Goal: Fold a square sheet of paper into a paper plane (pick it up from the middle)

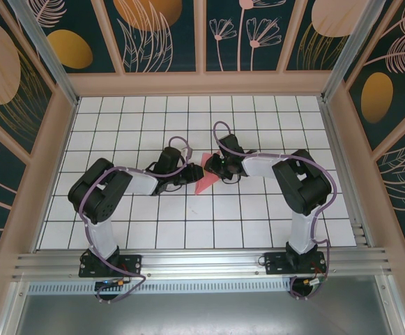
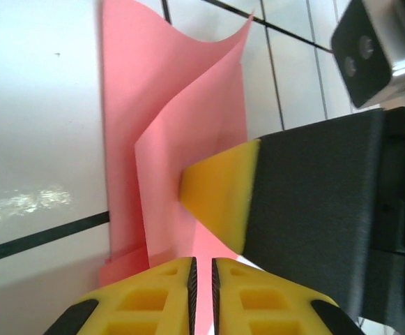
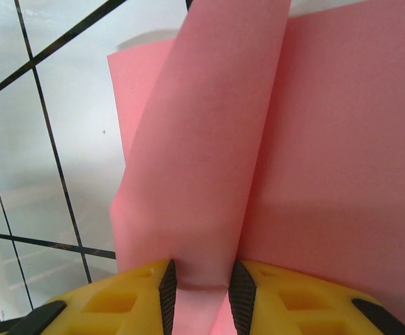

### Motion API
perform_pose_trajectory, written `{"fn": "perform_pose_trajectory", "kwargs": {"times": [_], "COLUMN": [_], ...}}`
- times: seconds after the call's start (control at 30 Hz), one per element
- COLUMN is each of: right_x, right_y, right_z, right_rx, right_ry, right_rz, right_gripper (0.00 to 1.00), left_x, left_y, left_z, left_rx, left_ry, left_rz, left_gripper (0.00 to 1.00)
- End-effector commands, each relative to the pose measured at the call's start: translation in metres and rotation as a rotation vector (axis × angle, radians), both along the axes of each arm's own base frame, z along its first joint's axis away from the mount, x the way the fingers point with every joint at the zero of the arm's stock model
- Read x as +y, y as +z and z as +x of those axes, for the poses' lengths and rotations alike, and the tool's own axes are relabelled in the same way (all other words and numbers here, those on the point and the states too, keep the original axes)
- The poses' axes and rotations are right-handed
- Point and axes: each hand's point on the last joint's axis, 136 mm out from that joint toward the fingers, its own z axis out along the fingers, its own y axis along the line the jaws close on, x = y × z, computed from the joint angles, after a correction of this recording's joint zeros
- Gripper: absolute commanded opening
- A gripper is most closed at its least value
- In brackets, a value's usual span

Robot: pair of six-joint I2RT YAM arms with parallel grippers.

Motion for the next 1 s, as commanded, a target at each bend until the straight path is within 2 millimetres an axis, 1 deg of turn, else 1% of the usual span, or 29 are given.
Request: {"fn": "perform_pose_trajectory", "kwargs": {"times": [0.0, 0.2, 0.47, 0.57, 0.67, 0.77, 0.8, 0.87, 0.97], "right_x": [-0.081, -0.081, -0.08, -0.079, -0.073, -0.062, -0.058, -0.047, -0.032], "right_y": [-0.098, -0.098, -0.098, -0.097, -0.09, -0.075, -0.066, -0.045, -0.007], "right_z": [-0.067, -0.067, -0.068, -0.067, -0.062, -0.05, -0.044, -0.03, -0.009], "right_rx": [0.295, 0.296, 0.297, 0.292, 0.272, 0.228, 0.205, 0.148, 0.038], "right_ry": [-0.06, -0.063, -0.06, -0.058, -0.052, -0.042, -0.039, -0.027, -0.01], "right_rz": [-0.354, -0.351, -0.348, -0.341, -0.318, -0.274, -0.255, -0.207, -0.14], "right_gripper": [0.34, 0.34, 0.34, 0.34, 0.34, 0.34, 0.34, 0.34, 0.34], "left_x": [0.009, 0.011, 0.014, 0.017, 0.021, 0.027, 0.029, 0.033, 0.039], "left_y": [-0.015, -0.021, -0.029, -0.034, -0.041, -0.051, -0.055, -0.061, -0.07], "left_z": [0.007, 0.009, 0.007, 0.005, 0.002, -0.003, -0.005, -0.009, -0.014], "left_rx": [0.002, 0.004, 0.02, 0.031, 0.045, 0.064, 0.07, 0.079, 0.092], "left_ry": [0.02, 0.027, 0.026, 0.032, 0.033, 0.033, 0.031, 0.025, 0.014], "left_rz": [0.082, 0.112, 0.129, 0.15, 0.174, 0.206, 0.219, 0.241, 0.278], "left_gripper": [0.16, 0.15, 0.13, 0.12, 0.1, 0.08, 0.08, 0.07, 0.06]}}
